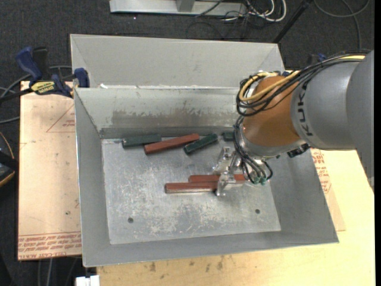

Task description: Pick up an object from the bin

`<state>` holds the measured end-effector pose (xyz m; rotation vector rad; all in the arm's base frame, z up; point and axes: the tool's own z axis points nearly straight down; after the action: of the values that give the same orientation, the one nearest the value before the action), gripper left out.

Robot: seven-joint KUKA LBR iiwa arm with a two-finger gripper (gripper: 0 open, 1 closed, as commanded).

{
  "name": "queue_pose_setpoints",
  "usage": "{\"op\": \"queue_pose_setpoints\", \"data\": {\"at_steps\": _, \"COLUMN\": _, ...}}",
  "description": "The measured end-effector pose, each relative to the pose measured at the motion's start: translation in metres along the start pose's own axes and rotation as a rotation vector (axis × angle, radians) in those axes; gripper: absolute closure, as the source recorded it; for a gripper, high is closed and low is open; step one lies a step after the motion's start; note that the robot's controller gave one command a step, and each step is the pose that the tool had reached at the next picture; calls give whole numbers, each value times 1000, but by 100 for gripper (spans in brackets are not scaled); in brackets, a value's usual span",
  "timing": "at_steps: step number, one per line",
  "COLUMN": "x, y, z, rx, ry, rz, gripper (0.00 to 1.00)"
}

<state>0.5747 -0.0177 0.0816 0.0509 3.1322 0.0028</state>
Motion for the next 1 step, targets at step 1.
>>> {"op": "queue_pose_setpoints", "data": {"at_steps": 1, "x": 0, "y": 0, "z": 0, "rx": 0, "ry": 0, "rz": 0, "gripper": 100}}
